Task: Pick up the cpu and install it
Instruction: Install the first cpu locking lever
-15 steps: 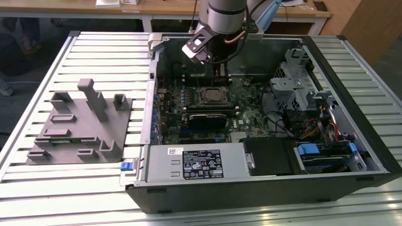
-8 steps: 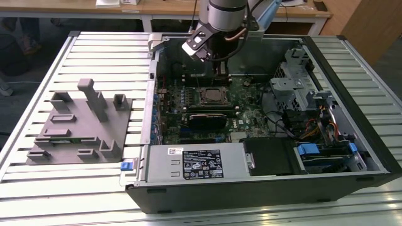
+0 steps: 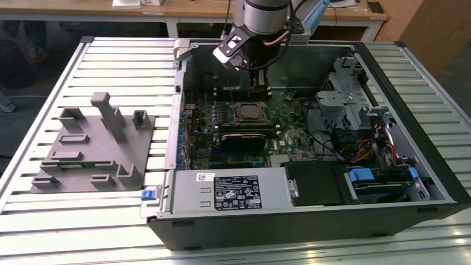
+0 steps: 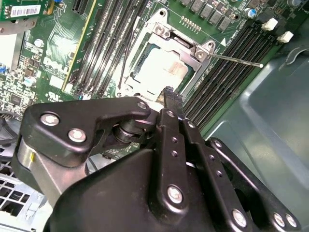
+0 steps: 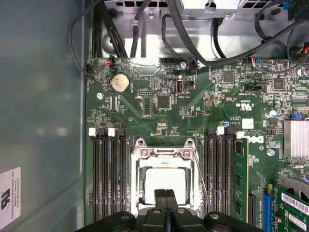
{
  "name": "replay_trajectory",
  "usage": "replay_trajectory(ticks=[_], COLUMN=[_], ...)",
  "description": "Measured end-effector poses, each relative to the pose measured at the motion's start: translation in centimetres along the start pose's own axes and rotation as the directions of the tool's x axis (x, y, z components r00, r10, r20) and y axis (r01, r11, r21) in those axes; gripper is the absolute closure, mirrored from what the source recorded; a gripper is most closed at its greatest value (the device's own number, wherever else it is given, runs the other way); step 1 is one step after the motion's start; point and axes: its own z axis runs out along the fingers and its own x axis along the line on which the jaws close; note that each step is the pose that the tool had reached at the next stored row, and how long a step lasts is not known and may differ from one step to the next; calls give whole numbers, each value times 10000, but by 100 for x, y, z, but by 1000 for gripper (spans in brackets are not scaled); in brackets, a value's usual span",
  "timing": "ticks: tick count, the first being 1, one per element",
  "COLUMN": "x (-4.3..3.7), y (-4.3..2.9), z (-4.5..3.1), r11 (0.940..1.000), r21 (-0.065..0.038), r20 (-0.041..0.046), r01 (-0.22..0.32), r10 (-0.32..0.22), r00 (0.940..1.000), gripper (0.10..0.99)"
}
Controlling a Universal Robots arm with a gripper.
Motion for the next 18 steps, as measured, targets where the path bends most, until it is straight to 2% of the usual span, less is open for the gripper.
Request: replay_trajectory(ticks=[12, 18], x=[1, 2], y=[1, 2], z=[-55, -175], r11=[10000, 10000], r21=[0, -8], r20=[-1, -1], r01=[0, -3], r10=[0, 3], r00=[10000, 10000], gripper=[980, 980])
